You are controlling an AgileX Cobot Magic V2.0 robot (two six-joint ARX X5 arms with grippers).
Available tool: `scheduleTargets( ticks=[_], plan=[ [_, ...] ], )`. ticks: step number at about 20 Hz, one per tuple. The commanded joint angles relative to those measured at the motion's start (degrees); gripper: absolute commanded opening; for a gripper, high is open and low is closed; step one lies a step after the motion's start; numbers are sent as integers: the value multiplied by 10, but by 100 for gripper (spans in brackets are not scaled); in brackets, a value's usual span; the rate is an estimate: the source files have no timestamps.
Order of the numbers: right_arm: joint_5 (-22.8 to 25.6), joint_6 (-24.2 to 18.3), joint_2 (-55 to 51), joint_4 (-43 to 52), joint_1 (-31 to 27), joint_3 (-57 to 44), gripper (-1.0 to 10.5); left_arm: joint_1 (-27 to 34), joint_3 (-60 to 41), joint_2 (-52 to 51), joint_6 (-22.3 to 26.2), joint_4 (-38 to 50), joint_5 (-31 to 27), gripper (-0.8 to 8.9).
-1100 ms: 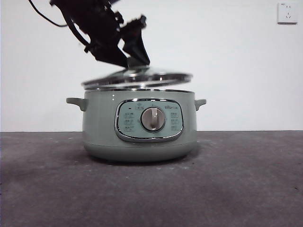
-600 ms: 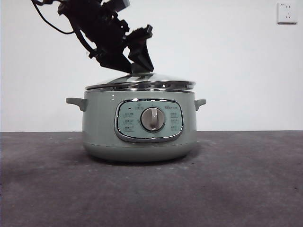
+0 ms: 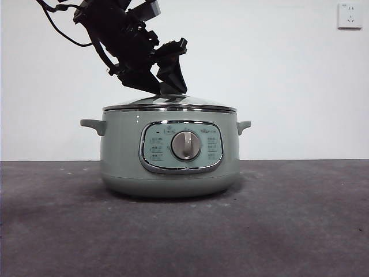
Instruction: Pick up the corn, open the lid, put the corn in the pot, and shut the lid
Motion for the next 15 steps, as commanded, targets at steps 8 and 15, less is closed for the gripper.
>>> scheduleTargets(
  ticks=[8,15],
  plan=[
    [0,3,-1,-15,1,-6,531,5,45,4,-4,-55,8,454],
    [2,-17,-1,-15,1,-6,532,5,172,-11,17,-287,78,453]
  ],
)
